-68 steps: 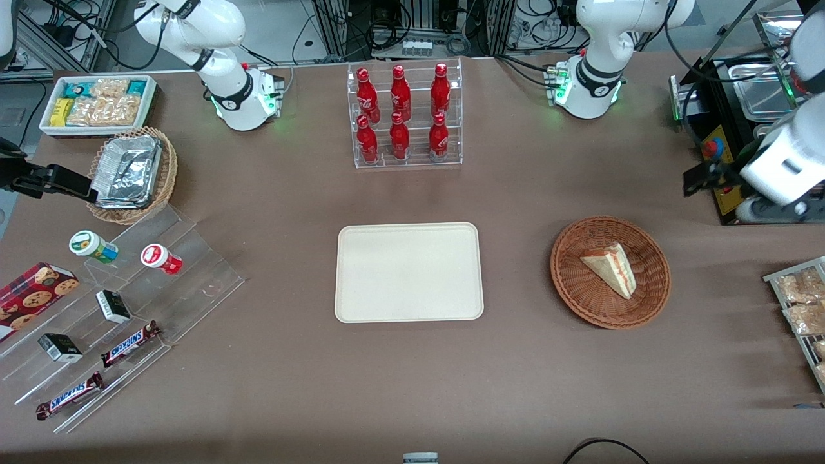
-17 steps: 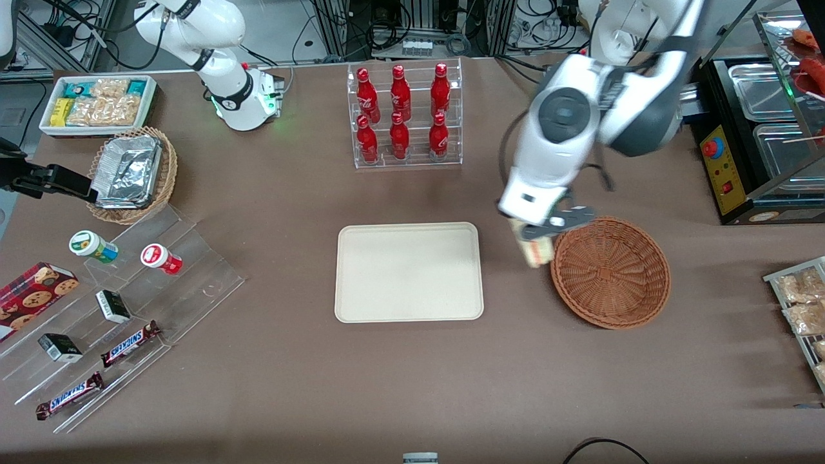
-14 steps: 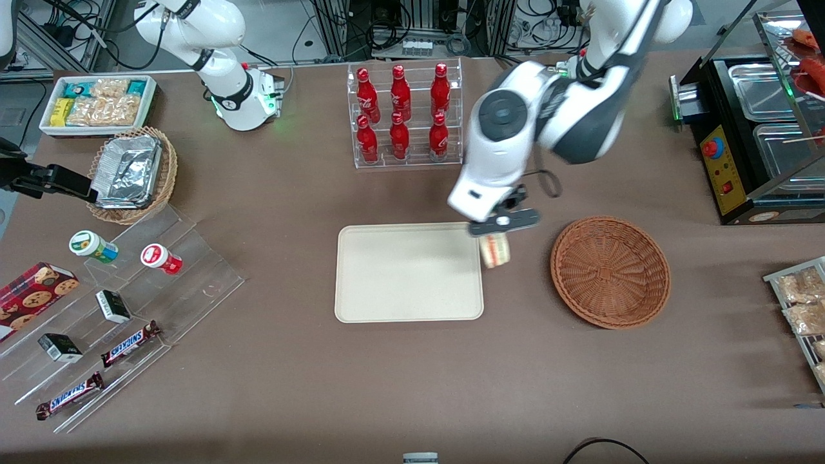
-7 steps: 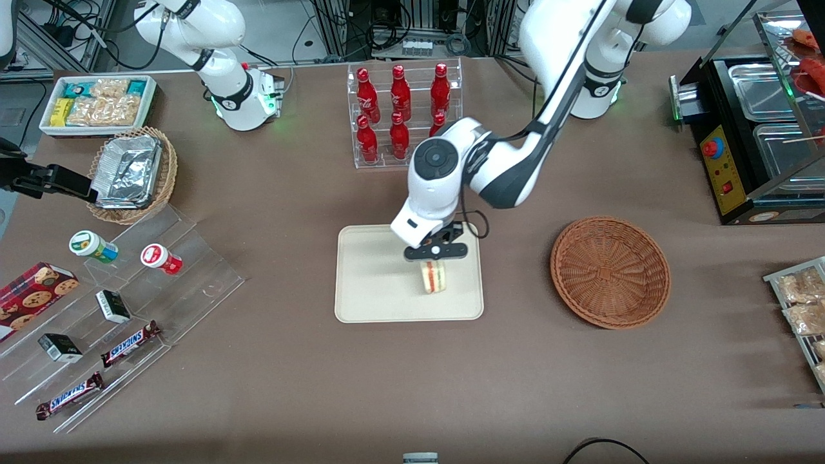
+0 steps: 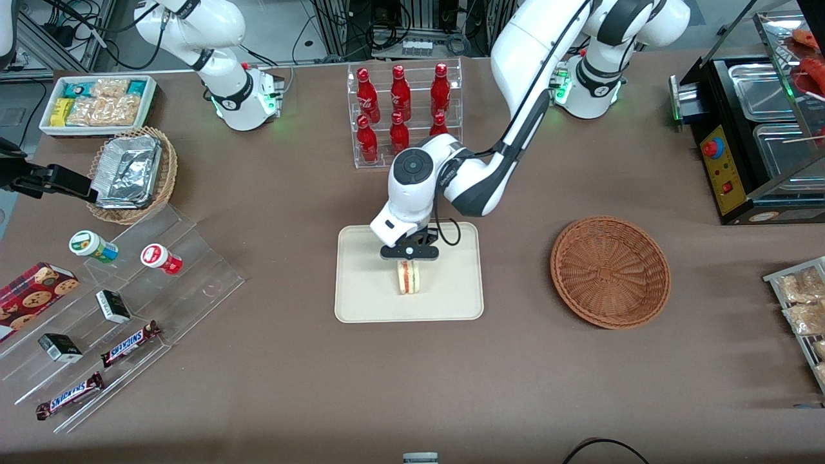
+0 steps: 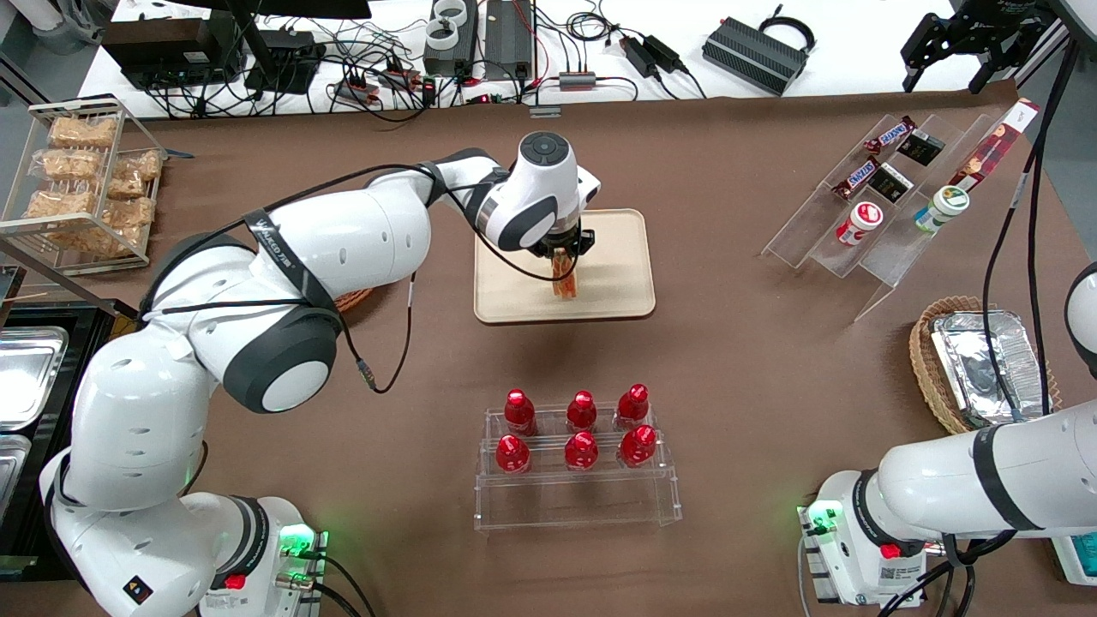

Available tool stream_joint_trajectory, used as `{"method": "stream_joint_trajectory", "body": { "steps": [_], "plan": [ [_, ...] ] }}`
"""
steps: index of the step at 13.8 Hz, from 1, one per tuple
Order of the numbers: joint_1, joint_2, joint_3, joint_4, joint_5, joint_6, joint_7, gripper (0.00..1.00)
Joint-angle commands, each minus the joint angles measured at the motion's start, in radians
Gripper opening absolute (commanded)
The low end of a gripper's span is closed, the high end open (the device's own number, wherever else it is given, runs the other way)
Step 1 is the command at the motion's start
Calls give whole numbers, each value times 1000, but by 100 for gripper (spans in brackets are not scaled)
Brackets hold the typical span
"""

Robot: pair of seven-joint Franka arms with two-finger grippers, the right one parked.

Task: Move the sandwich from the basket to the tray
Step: 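Lower the sandwich onto the tray and open the left gripper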

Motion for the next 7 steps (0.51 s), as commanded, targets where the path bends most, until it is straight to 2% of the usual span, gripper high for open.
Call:
{"method": "stream_joint_trajectory", "body": {
  "steps": [1,2,3,4,6,7],
  "plan": [
    [-13,23,11,38,-1,12,5,27],
    [-14,25,11,38,-1,12,5,28],
    [-14,26,11,40,1,12,8,43],
    [-14,32,11,40,10,12,8,71],
    [-12,32,12,41,25,12,8,94],
    [-10,28,12,41,27,12,5,99]
  ]
}}
